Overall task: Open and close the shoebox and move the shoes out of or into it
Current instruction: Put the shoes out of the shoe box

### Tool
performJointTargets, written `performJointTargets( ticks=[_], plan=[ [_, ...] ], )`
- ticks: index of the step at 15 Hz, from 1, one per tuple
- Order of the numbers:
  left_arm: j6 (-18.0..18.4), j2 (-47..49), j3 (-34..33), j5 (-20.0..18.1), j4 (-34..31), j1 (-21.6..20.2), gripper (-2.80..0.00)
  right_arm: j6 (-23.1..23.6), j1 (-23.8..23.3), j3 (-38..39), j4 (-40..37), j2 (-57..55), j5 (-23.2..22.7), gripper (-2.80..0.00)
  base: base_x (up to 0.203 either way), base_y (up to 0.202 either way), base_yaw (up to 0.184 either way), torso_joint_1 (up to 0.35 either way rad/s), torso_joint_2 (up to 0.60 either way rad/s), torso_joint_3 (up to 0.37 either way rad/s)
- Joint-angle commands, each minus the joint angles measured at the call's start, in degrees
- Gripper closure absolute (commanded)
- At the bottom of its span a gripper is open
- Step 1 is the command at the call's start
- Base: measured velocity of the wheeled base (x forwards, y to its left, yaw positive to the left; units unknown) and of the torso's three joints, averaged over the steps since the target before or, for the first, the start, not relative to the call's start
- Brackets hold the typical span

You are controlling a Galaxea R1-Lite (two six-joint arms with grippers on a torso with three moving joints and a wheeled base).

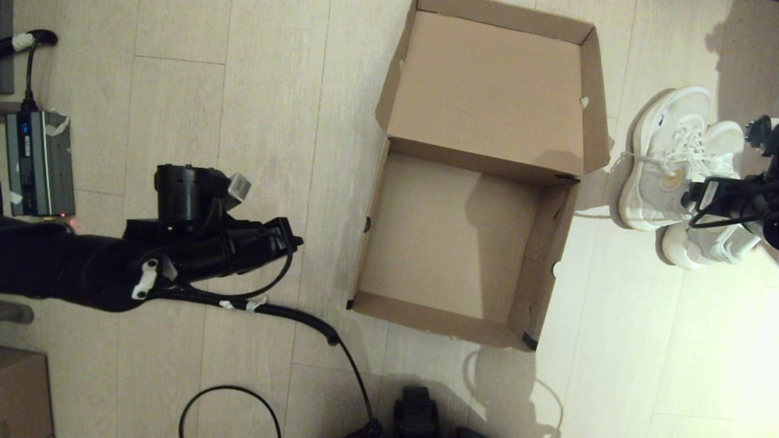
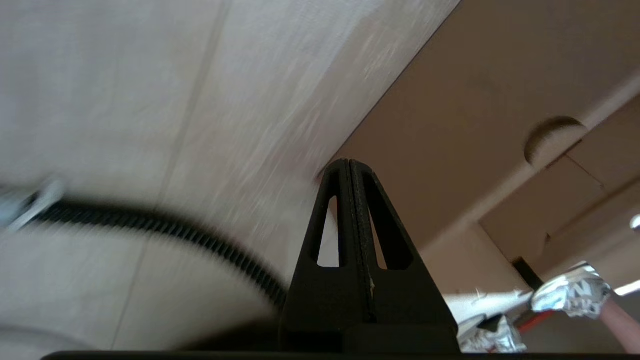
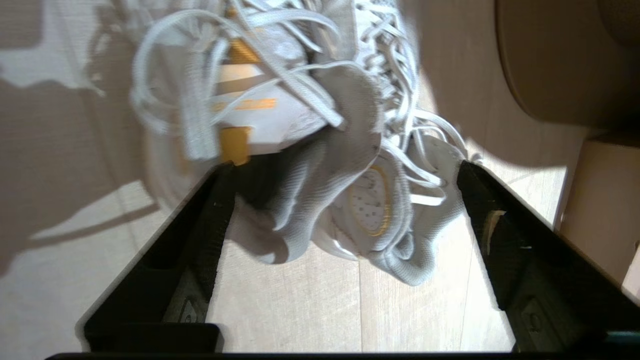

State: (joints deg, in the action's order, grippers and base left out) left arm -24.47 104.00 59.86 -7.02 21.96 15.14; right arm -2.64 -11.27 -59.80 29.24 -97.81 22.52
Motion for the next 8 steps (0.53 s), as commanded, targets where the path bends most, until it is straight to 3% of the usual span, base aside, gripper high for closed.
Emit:
performJointTargets(
  ticks=[1, 3, 8],
  plan=[
    [-0.13, 6.38, 1.81, 0.49, 5.54, 0.87, 0.0, 0.76, 1.05, 0.35, 0.07, 1.89, -0.06, 0.0, 0.0, 0.0, 0.0, 0.0, 0.0, 0.0],
    [-0.07, 9.8, 5.63, 1.63, 8.91, 1.09, 0.0, 2.08, 3.03, 0.41, -0.04, 2.38, -0.59, 0.0, 0.0, 0.0, 0.0, 0.0, 0.0, 0.0],
    [-0.21, 15.77, 11.54, 1.87, 9.74, 3.29, 0.0, 1.91, 11.65, 5.37, -1.01, 4.7, -4.12, 0.0, 0.0, 0.0, 0.0, 0.0, 0.0, 0.0]
  ],
)
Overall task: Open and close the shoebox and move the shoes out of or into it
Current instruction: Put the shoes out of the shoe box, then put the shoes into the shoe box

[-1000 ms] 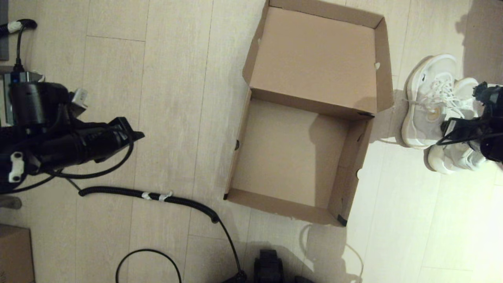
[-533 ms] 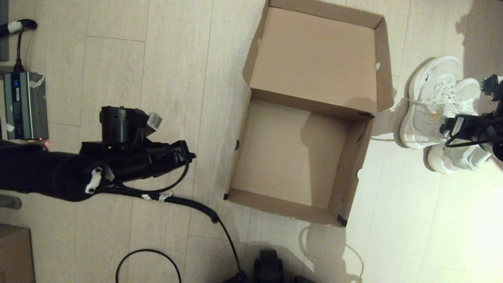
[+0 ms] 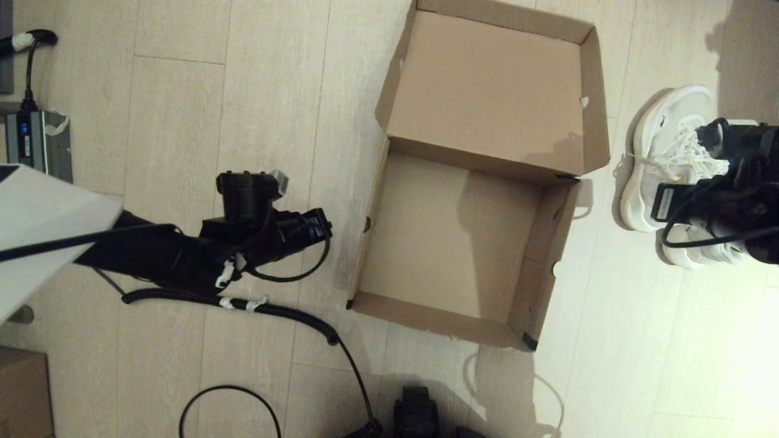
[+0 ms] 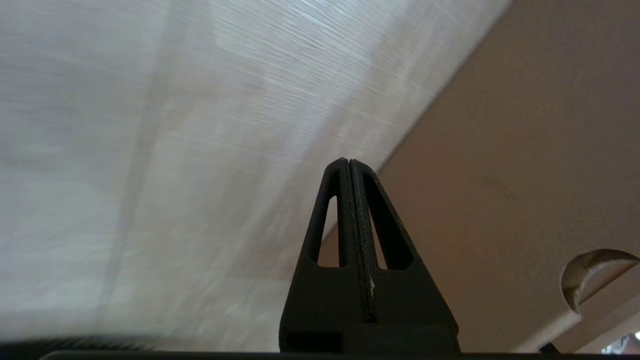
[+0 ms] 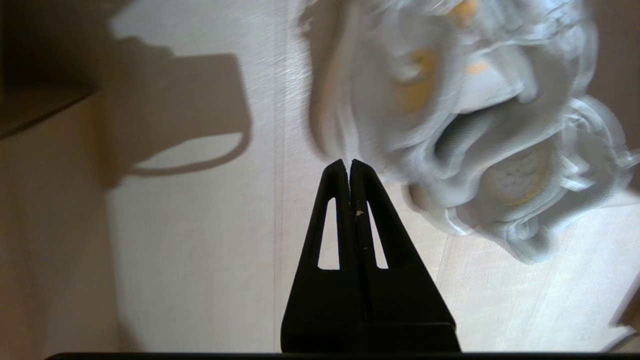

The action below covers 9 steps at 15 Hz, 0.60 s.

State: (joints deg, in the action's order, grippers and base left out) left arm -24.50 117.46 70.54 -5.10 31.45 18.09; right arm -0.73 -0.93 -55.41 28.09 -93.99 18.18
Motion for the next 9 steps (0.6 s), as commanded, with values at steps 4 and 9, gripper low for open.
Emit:
performJointTargets(
  ticks=[4, 9],
  plan=[
    [-1.77, 3.21, 4.67, 0.09, -0.19, 4.28, 0.0, -6.37, 6.31, 6.37, 0.63, 0.86, -1.9, 0.0, 0.0, 0.0, 0.0, 0.0, 0.0, 0.0],
    [-2.22, 3.92, 5.16, 1.64, -0.43, 9.13, 0.0, -10.75, 4.98, 8.19, 0.71, -1.04, -1.7, 0.0, 0.0, 0.0, 0.0, 0.0, 0.0, 0.0]
  ],
)
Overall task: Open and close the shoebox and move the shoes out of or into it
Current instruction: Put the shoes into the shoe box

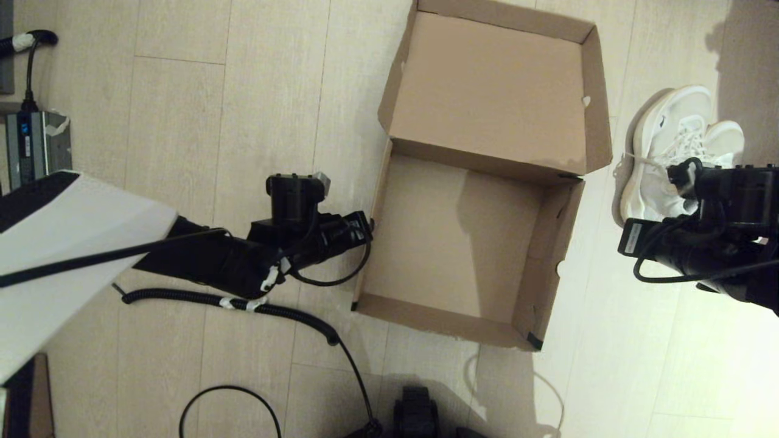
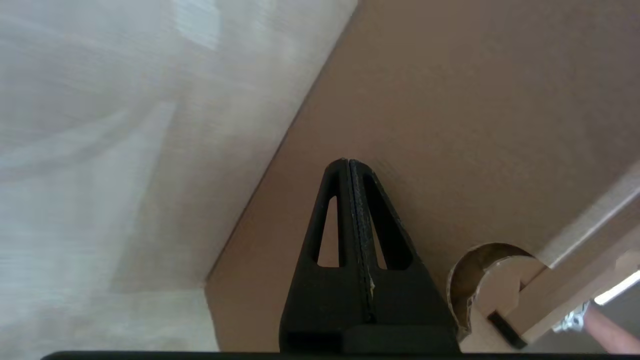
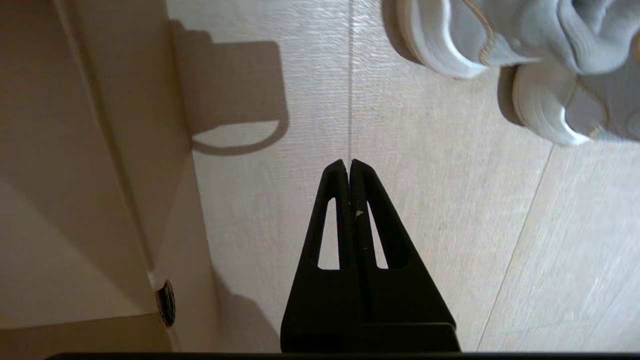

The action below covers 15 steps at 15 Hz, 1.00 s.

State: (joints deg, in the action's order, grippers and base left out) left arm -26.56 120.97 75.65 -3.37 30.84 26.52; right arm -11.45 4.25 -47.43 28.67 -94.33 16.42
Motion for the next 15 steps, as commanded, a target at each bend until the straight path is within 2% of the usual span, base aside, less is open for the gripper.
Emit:
performJointTargets(
  ticks=[1, 5, 9, 12, 15],
  plan=[
    [-0.16, 0.41, -0.04, 0.07, 0.18, 1.64, 0.0, -0.86, -0.96, 0.17, 0.68, -1.44, 0.18, 0.0, 0.0, 0.0, 0.0, 0.0, 0.0, 0.0],
    [-0.16, -0.21, -2.81, 1.43, 0.18, 4.51, 0.0, -1.2, -3.23, -1.03, 9.37, -5.48, 2.51, 0.0, 0.0, 0.0, 0.0, 0.0, 0.0, 0.0],
    [-0.01, -1.16, -5.4, 1.78, 0.7, 4.1, 0.0, -1.14, -6.8, -6.09, 10.03, -8.31, 1.34, 0.0, 0.0, 0.0, 0.0, 0.0, 0.0, 0.0],
    [1.01, -3.07, -4.8, 1.71, 0.41, -0.54, 0.0, -1.51, -7.14, -9.51, 6.8, -7.59, -3.99, 0.0, 0.0, 0.0, 0.0, 0.0, 0.0, 0.0],
    [2.24, -3.13, 2.16, 0.94, 0.5, -6.11, 0.0, -8.73, -10.07, -19.76, -3.95, -8.34, -13.18, 0.0, 0.0, 0.0, 0.0, 0.0, 0.0, 0.0]
  ],
)
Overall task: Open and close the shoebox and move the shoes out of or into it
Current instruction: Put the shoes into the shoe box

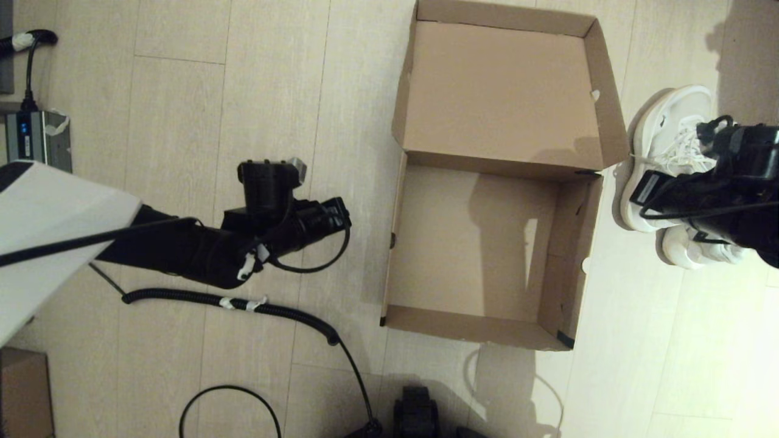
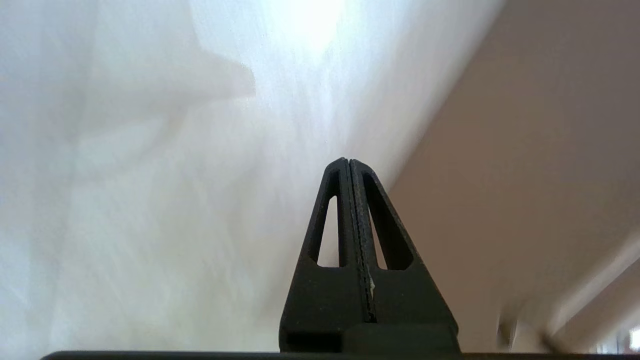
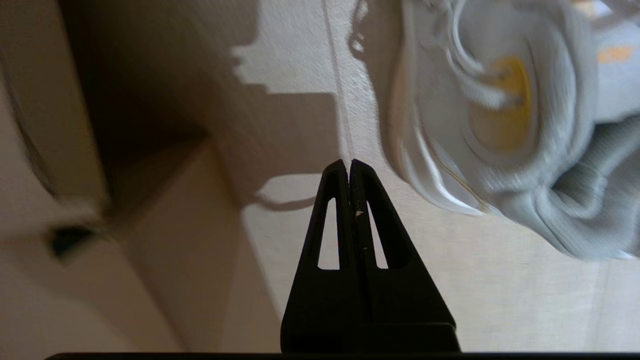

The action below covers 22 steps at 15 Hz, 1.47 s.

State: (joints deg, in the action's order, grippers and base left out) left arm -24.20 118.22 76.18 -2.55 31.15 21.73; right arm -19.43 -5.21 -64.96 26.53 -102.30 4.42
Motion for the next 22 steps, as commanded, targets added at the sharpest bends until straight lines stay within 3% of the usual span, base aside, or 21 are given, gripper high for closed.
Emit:
performJointTargets(
  ticks=[1, 4, 5, 8, 9, 13, 17, 22],
  plan=[
    [-0.13, -0.21, 4.3, -1.5, 0.41, -2.64, 0.0, -3.17, -2.57, -6.45, -6.77, -0.8, -6.37, 0.0, 0.0, 0.0, 0.0, 0.0, 0.0, 0.0],
    [-0.37, 1.05, 10.74, -14.68, 0.57, -4.68, 0.0, -5.79, -9.1, -13.04, -13.55, -3.87, -21.55, 0.0, 0.0, 0.0, 0.0, 0.0, 0.0, 0.0],
    [-0.5, 1.97, 13.28, -17.35, 0.58, -4.81, 0.0, -5.93, -10.2, -13.64, -13.73, -4.39, -26.76, 0.0, 0.0, 0.0, 0.0, 0.0, 0.0, 0.0],
    [-0.64, 6.33, 20.65, -21.62, 0.82, -4.45, 0.0, -6.03, -13.68, -15.22, -11.61, -7.26, -44.1, 0.0, 0.0, 0.0, 0.0, 0.0, 0.0, 0.0],
    [-0.66, 7.78, 22.8, -22.09, 1.39, -4.09, 0.0, -6.65, -14.24, -16.62, -9.83, -9.18, -47.35, 0.0, 0.0, 0.0, 0.0, 0.0, 0.0, 0.0],
    [-0.22, 17.29, 34.05, -22.51, 9.52, -2.75, 0.0, -16.29, -14.56, -25.45, -7.95, -15.24, -49.2, 0.0, 0.0, 0.0, 0.0, 0.0, 0.0, 0.0],
    [-0.15, 19.12, 34.38, -26.33, 16.66, -1.98, 0.0, -22.01, -14.39, -32.08, -7.82, -19.4, -49.37, 0.0, 0.0, 0.0, 0.0, 0.0, 0.0, 0.0],
    [0.41, 18.43, 34.12, -25.93, 17.37, -1.69, 0.0, -22.18, -14.08, -31.64, -7.93, -14.68, -49.14, 0.0, 0.0, 0.0, 0.0, 0.0, 0.0, 0.0]
  ],
)
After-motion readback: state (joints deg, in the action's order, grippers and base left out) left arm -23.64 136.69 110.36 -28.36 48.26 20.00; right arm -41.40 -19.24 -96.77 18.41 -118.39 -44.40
